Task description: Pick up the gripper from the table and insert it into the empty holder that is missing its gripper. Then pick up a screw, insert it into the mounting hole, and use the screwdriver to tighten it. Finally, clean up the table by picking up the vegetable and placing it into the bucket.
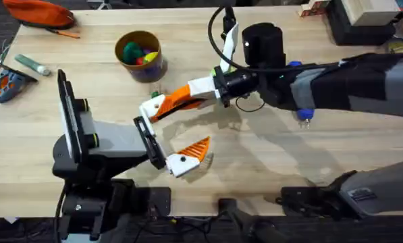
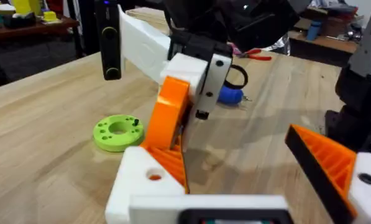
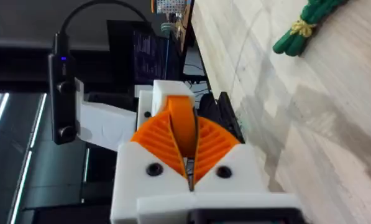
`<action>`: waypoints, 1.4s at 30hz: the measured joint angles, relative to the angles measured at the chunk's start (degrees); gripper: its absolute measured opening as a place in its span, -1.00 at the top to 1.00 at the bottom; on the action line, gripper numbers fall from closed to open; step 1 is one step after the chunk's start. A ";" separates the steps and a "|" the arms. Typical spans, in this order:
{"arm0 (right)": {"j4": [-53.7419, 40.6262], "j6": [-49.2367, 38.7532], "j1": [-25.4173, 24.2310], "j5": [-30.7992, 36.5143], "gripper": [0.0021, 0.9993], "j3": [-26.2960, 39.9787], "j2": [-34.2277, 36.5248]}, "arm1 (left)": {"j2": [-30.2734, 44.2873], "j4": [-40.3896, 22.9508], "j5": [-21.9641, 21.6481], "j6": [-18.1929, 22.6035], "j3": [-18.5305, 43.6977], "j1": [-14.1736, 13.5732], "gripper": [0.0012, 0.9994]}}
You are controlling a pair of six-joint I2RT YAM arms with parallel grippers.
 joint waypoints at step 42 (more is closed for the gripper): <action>0.00 3.00 0.13 2.58 1.00 0.00 -0.26 | 0.26 0.09 -0.90 -0.68 0.00 0.04 -0.97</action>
